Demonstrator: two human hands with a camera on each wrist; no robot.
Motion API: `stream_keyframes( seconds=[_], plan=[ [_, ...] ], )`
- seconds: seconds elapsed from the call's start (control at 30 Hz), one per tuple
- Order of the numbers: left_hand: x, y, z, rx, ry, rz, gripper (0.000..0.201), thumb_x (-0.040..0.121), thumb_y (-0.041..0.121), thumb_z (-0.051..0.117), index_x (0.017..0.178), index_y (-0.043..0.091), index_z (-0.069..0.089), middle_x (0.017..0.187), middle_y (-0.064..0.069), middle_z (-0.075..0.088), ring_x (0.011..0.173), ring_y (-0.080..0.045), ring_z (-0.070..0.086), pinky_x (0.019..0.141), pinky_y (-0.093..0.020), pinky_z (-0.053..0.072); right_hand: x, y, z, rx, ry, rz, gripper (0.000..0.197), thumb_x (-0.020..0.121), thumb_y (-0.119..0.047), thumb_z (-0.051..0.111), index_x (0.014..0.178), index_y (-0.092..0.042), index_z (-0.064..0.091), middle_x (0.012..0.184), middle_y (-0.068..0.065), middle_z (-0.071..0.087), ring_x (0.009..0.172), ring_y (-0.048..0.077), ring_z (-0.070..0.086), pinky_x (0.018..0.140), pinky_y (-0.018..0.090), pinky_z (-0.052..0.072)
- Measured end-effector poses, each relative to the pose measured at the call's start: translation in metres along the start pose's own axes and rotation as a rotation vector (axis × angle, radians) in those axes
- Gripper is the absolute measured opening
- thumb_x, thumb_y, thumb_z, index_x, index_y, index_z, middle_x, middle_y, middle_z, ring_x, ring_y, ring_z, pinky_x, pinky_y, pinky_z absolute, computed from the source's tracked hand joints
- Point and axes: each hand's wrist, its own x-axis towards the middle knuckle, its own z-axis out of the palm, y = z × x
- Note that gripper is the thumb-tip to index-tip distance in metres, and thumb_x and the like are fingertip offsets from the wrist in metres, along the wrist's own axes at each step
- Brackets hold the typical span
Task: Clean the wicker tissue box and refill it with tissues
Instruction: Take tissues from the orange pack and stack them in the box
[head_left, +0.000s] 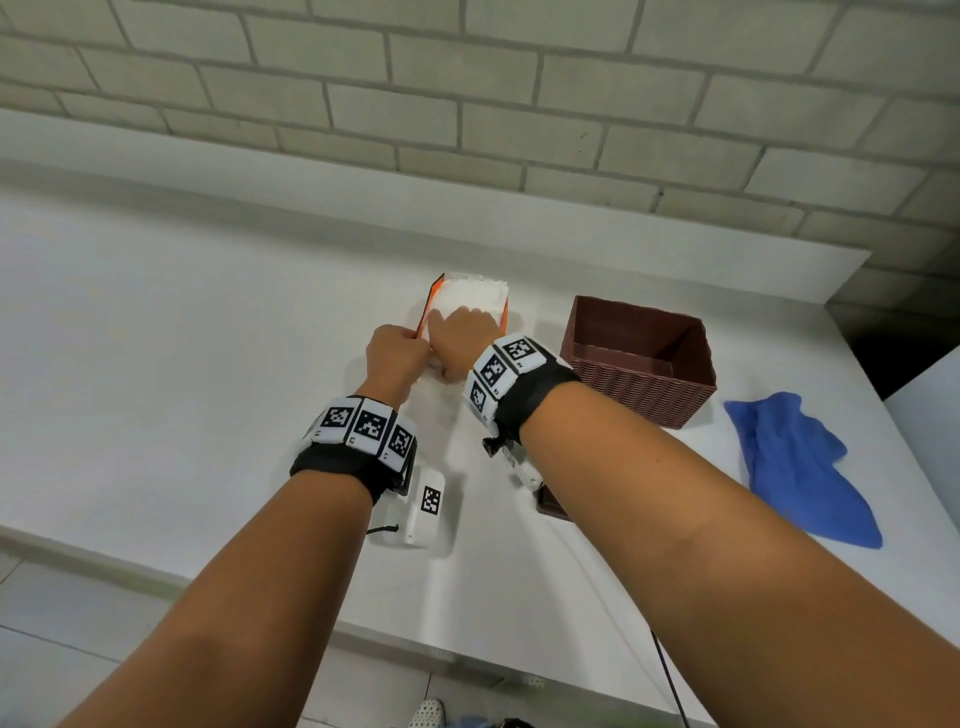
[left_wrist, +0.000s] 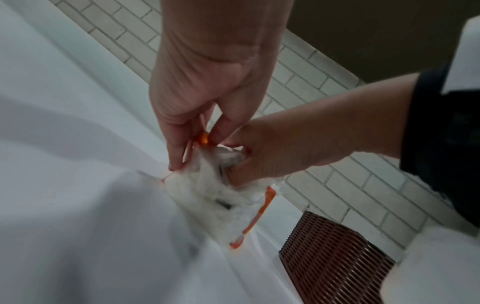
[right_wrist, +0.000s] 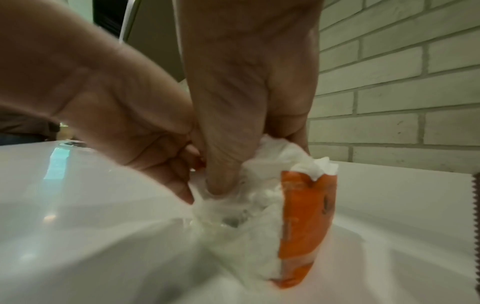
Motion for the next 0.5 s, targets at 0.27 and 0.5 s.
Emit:
stream_keyframes(
  seconds=[0.27, 0.5],
  plan=[
    [0.003, -0.002, -0.002, 0.124, 0.08, 0.08, 0.021, 0.077, -0.005, 0.044, 0.058, 0.0, 0.053, 0.06, -0.022, 0.049, 0.066, -0.042, 0.046, 0.05, -0.032, 0.042, 0.009, -0.004, 0.007, 0.024, 0.037, -0.033, 0.045, 0.095, -0.015, 0.044, 0.136, 0.002, 0.036, 0.132, 0.023, 0.052, 0.123, 0.037, 0.051, 0.104, 0.046, 0.039],
    [0.007, -0.008, -0.002, 0.104, 0.074, 0.043, 0.033, 0.087, 0.009, 0.049, 0.054, 0.009, 0.049, 0.056, -0.006, 0.049, 0.064, -0.027, 0.051, 0.058, -0.027, 0.043, 0.011, 0.004, 0.015, 0.028, 0.107, -0.112, 0.042, 0.095, -0.019, 0.043, 0.132, 0.001, 0.038, 0.116, 0.019, 0.062, 0.105, 0.033, 0.061, 0.077, 0.036, 0.044]
  ],
)
